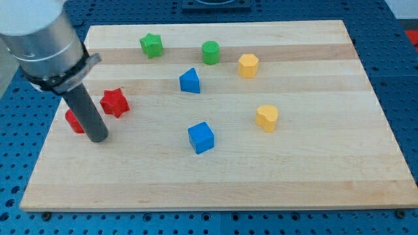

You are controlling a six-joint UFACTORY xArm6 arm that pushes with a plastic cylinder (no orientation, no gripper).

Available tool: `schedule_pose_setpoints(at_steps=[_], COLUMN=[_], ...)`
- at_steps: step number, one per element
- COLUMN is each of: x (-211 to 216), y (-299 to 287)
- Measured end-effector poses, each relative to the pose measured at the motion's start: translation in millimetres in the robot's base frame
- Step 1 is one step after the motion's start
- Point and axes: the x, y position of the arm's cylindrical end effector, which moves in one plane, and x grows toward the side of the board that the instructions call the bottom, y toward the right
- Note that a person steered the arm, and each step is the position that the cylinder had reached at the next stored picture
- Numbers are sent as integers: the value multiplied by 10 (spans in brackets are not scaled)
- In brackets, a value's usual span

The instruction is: Push the blue cube closer to red star

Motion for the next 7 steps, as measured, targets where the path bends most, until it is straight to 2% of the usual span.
schedule_pose_setpoints(at_steps=[4, 6, 7], x=[624, 354, 177], y=[1171, 1573, 1503])
